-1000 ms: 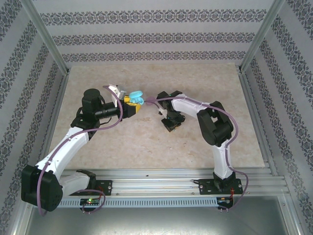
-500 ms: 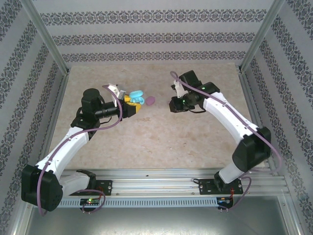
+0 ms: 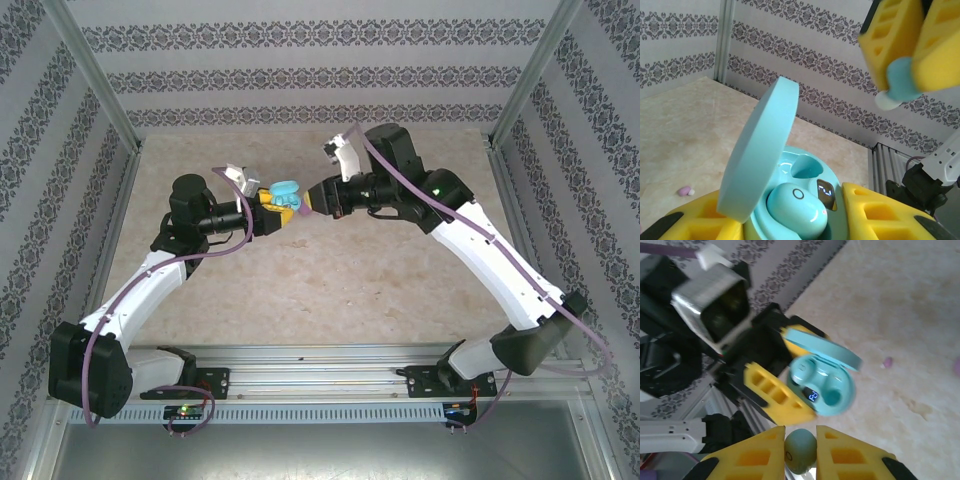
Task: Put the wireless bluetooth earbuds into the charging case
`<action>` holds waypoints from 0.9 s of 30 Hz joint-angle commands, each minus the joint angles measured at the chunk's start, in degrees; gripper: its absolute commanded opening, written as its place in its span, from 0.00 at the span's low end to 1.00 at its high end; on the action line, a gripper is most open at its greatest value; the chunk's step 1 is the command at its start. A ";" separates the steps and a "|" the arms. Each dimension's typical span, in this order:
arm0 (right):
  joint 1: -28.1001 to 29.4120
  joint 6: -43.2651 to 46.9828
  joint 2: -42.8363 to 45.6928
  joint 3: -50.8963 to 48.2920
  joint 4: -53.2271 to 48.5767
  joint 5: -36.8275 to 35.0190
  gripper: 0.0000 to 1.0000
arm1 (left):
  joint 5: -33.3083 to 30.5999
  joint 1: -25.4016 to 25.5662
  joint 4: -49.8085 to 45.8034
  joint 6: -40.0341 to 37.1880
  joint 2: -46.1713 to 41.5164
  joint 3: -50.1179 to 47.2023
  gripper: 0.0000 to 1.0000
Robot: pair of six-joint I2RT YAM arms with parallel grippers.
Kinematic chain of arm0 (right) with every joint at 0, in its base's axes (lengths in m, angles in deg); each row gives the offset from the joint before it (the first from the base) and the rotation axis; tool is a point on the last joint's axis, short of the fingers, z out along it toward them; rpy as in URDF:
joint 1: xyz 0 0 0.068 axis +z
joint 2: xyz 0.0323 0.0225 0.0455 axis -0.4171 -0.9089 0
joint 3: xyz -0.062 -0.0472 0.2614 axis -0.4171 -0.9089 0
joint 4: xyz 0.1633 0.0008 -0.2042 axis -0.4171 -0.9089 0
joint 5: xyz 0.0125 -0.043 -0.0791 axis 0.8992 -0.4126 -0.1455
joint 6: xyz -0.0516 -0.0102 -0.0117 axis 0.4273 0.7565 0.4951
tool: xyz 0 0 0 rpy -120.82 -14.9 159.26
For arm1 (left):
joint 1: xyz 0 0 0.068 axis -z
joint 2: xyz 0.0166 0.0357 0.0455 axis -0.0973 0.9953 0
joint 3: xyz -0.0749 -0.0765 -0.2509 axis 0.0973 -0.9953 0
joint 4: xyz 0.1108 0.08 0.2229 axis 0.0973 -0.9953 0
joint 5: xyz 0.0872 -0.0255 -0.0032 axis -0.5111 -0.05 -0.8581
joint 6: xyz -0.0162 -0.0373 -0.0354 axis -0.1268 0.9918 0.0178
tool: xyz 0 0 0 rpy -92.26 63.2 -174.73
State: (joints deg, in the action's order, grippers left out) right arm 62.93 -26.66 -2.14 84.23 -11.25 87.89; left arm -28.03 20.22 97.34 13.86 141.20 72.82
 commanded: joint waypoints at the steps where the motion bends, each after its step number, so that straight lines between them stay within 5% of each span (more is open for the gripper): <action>1: 0.38 1.84 -3.18 4.44 -1.32 2.19 0.17 | 2.90 0.58 3.51 1.27 -0.28 1.71 0.21; 27: 1.50 6.70 -9.27 5.19 -4.30 1.76 0.18 | 4.38 0.59 3.24 3.09 -1.91 0.98 0.22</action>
State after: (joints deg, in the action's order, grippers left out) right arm 63.91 -21.07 -10.43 90.20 -15.51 89.62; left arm -25.41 20.22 97.91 16.18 140.92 72.82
